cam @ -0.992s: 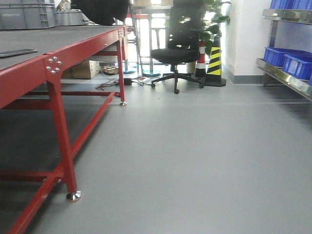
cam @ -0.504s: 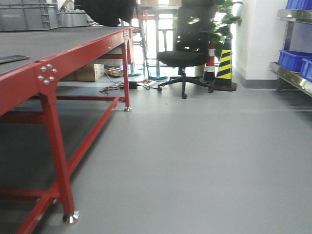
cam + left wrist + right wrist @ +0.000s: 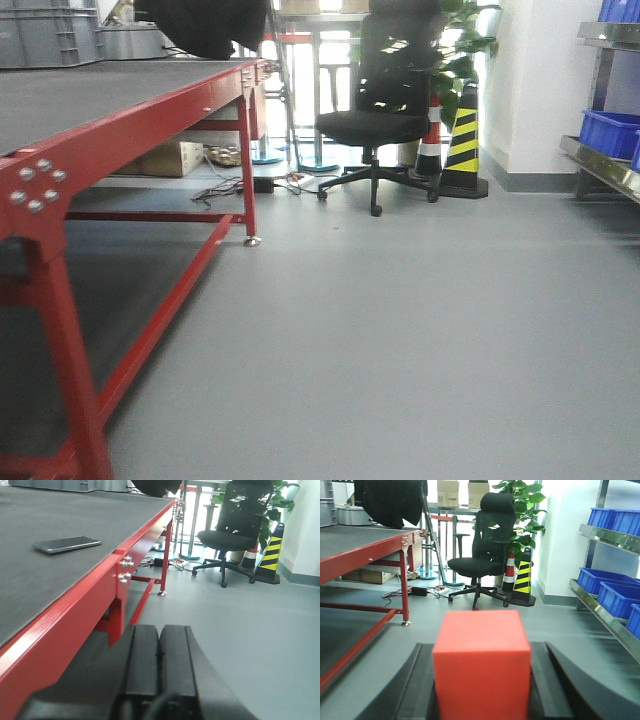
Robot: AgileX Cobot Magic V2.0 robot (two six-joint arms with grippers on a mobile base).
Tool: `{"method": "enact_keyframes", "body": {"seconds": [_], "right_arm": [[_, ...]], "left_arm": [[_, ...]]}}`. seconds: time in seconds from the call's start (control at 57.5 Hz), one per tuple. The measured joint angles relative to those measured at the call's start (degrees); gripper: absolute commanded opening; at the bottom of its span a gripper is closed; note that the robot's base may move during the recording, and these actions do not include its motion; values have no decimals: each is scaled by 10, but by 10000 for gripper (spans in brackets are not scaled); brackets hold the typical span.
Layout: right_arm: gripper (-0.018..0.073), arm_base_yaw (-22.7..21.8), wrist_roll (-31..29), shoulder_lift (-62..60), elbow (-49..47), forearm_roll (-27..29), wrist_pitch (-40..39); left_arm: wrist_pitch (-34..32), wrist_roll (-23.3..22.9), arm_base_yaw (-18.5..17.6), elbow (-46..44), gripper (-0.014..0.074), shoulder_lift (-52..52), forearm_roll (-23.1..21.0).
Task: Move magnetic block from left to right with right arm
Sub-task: 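Drive the base away from the table holding the cube, then drive toward the black office chair and cone carrying the cube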
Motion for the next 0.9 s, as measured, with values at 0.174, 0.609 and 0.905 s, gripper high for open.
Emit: {"method": "enact_keyframes", "body": {"seconds": [0.174, 0.609, 0.905], "right_arm": [[233, 0, 0, 0, 0, 0, 0], [233, 0, 0, 0, 0, 0, 0], [233, 0, 0, 0, 0, 0, 0]], "left_arm": [[0, 0, 0, 0, -117, 0, 0], [0, 0, 0, 0, -117, 0, 0], [0, 0, 0, 0, -117, 0, 0]]}}
